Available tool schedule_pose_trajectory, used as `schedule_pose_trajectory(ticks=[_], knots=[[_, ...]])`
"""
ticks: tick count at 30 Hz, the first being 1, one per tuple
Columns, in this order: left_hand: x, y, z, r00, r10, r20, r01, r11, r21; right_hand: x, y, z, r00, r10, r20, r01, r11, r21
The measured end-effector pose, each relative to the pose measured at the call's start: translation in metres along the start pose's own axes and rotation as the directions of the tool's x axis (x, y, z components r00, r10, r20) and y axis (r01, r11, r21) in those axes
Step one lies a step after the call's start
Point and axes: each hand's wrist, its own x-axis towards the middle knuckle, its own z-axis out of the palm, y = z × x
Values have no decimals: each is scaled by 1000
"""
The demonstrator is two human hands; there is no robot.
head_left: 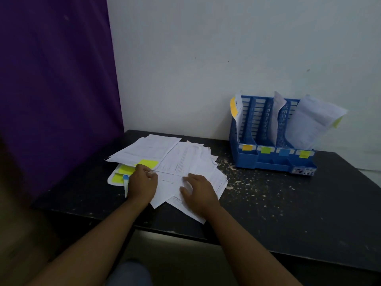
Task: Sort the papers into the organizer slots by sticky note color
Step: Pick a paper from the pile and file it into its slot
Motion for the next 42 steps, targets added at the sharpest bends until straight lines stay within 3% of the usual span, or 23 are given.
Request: schedule_pose_trajectory(ticks=[5, 8, 12, 17, 21, 24, 27, 29, 31, 34, 38, 42], knots=[[35, 4, -11, 923, -381, 50, 381, 924, 17, -1, 0, -1, 999, -9, -31, 10, 1000, 12], [53, -6, -11, 864, -492, 108, 503, 855, -129, -2, 0, -1, 999, -17, -48, 18, 999, 30], [64, -8, -14, 828, -535, 169, 561, 796, -227, -2, 1, -3, 998, -12, -61, 14, 999, 45], [81, -14, -16, 850, -524, 44, 521, 828, -205, -1, 0, -3, 997, 8, -82, -2, 998, 68], [73, 26, -28, 827, -561, 19, 528, 766, -368, 2, -1, -6, 996, 39, -79, -31, 995, 100], [82, 48, -36, 902, -428, -60, 387, 861, -331, 7, -4, -15, 996, 42, -84, -32, 992, 124], [90, 65, -46, 974, -171, -150, 133, 963, -236, 14, -10, -33, 990, 14, -140, 8, 987, 159], [94, 80, -56, 981, 35, -190, -61, 989, -134, 21, -16, -48, 983, -17, -180, 45, 987, 154], [99, 97, -67, 939, 272, -209, -286, 958, -39, 31, -22, -66, 973, -47, -225, 82, 985, 149], [100, 126, -86, 853, 486, -191, -496, 868, -6, 44, -30, -94, 955, -48, -293, 114, 970, 213], [104, 160, -103, 748, 656, -99, -656, 753, 36, 61, -46, -137, 931, 32, -363, 110, 926, 362], [102, 183, -109, 656, 747, -110, -754, 656, -35, 70, -58, -168, 910, 68, -408, 124, 896, 426]])
